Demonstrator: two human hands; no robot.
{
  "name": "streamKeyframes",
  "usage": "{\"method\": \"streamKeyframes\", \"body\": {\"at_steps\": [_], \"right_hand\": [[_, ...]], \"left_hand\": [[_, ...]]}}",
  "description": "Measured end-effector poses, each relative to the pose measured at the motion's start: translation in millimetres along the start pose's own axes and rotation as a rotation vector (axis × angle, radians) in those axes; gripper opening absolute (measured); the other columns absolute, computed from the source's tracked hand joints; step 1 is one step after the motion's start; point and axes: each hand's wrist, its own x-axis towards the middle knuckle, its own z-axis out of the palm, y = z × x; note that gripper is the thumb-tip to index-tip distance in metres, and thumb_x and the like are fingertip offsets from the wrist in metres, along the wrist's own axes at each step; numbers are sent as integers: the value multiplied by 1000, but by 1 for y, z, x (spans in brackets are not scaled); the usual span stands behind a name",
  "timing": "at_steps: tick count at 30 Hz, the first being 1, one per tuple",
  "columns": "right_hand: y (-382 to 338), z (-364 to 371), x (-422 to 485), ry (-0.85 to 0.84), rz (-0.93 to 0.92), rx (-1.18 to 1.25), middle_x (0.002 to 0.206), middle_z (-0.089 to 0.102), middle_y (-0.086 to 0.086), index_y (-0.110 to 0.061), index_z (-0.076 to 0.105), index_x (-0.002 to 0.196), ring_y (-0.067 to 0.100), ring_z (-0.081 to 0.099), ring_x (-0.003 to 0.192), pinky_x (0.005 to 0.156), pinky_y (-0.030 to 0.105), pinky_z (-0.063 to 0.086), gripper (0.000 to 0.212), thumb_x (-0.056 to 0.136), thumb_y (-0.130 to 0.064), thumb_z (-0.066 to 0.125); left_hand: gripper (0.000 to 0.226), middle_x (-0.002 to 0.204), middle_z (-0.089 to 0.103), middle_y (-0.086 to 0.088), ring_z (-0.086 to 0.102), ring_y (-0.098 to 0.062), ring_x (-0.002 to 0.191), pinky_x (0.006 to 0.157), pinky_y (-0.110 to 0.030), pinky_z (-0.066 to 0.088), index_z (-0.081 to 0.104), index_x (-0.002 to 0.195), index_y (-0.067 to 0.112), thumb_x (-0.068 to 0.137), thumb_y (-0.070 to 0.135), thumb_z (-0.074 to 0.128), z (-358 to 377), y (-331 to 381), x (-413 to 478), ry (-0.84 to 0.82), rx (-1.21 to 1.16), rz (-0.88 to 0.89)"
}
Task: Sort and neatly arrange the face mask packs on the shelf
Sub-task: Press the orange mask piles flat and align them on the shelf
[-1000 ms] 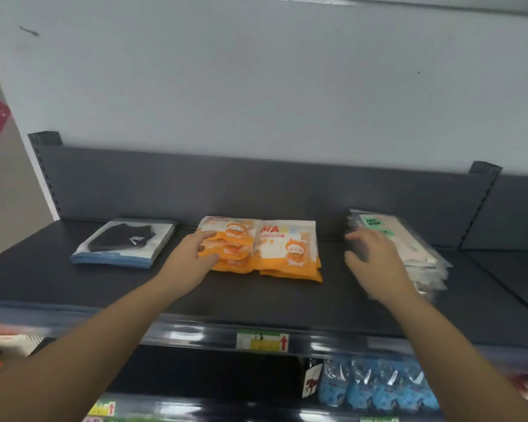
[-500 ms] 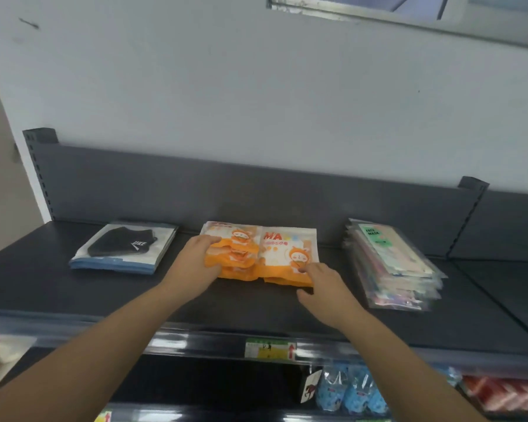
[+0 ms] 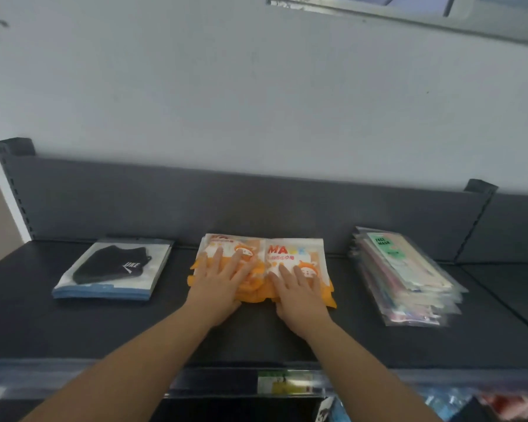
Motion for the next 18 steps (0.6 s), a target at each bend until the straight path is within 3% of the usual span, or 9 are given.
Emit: {"method": "streamKeyframes", "body": {"at_steps": [2, 3, 7, 10, 13, 15, 18], "right_hand": [[9, 6, 4, -25, -14, -29, 167, -3, 0, -30, 3, 158, 32, -4, 153, 119, 60, 3, 59, 106, -34, 30], [13, 8, 6, -30, -23, -38, 167, -5, 0, -30, 0, 158, 32, -5, 153, 119, 59, 4, 58, 107, -33, 27], [24, 13, 11, -19, -20, -28, 167, -3, -2, -31, 1, 158, 31, -2, 153, 119, 57, 9, 56, 108, -30, 27], [29, 11, 13, 34, -16, 3, 167, 4, -2, -32, 7, 158, 30, 3, 153, 120, 55, 11, 53, 108, -34, 27], [36, 5, 14, 44, -6, 19, 167, 3, -6, -36, 6, 157, 26, 2, 154, 121, 52, 6, 55, 104, -46, 14], [40, 2, 13, 28, -27, 34, 167, 2, -9, -39, 5, 156, 23, -1, 154, 122, 51, 2, 63, 95, -57, 7], [44, 3, 10, 3, -79, 60, 166, -1, -13, -41, 6, 156, 20, -7, 153, 122, 53, -4, 64, 99, -58, 30]], "left_hand": [[104, 150, 49, -8, 48, -46, 132, 98, -68, 43, 29, 150, 33, 64, 57, 82, 10, -2, 1, 12, 0, 12], [102, 145, 55, -8, 54, -45, 127, 95, -67, 47, 34, 147, 32, 61, 57, 84, 16, -4, 3, 43, -4, 21], [94, 144, 56, -8, 55, -45, 126, 95, -65, 45, 38, 144, 33, 65, 56, 83, 25, -8, 9, 114, -10, 67], [79, 153, 45, -6, 42, -43, 138, 106, -65, 34, 33, 148, 36, 81, 60, 66, 20, -10, 11, 94, -30, 56], [75, 167, 8, -3, 6, -37, 152, 118, -61, 4, 12, 155, 41, 92, 60, 47, 12, -13, 17, 84, -114, 45], [82, 166, 3, -3, -1, -34, 152, 120, -58, 1, 10, 155, 39, 87, 59, 51, -1, -11, 17, 67, -162, 9], [85, 165, 9, -2, 3, -29, 152, 122, -52, 4, 15, 155, 33, 83, 63, 49, -23, 1, 19, 97, -259, -13]]}}
